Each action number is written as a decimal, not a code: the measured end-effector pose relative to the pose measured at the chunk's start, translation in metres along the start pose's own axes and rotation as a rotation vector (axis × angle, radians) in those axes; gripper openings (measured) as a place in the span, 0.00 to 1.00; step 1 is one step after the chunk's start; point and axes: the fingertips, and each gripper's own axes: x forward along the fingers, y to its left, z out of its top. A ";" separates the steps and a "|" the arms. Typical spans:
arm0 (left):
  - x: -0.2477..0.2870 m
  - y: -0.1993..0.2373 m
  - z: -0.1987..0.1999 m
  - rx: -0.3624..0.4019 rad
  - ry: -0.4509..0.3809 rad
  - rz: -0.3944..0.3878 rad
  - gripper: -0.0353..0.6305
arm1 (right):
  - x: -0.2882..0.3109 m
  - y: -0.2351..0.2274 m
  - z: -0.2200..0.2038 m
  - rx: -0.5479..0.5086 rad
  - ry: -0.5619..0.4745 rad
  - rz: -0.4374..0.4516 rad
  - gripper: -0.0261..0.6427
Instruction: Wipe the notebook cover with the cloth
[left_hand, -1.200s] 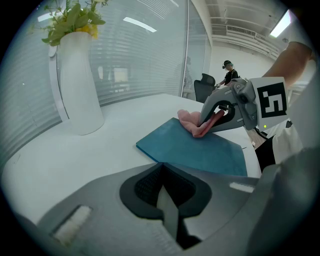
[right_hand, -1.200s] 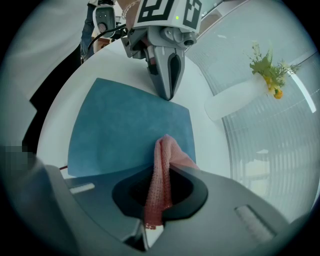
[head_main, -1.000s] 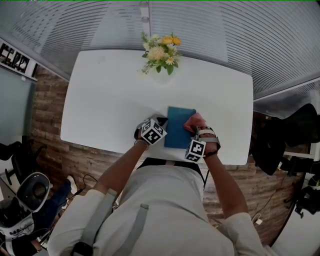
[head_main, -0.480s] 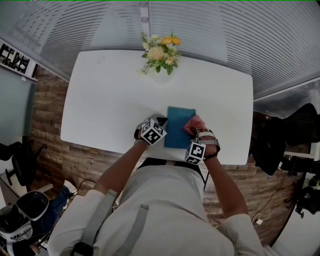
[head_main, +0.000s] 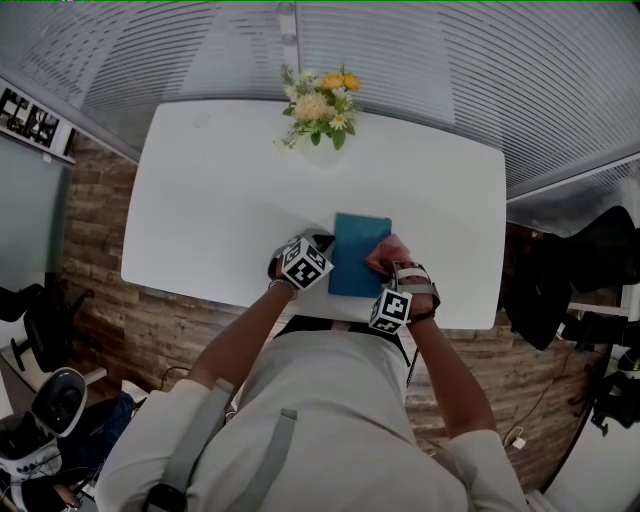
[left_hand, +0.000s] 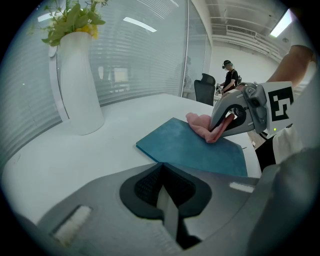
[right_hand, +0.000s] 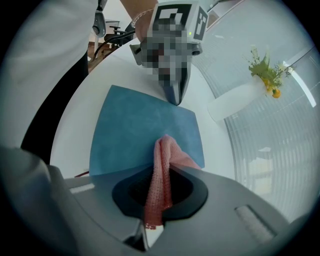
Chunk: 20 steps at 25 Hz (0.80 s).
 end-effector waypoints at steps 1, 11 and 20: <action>0.000 0.000 0.000 0.000 0.000 0.001 0.06 | 0.000 0.001 0.000 0.000 -0.003 0.002 0.04; 0.001 0.001 0.000 0.001 -0.001 0.000 0.06 | -0.001 0.010 0.000 0.004 -0.016 0.024 0.04; 0.000 0.000 0.001 0.002 -0.001 0.002 0.06 | -0.007 0.020 0.000 0.018 -0.027 0.046 0.04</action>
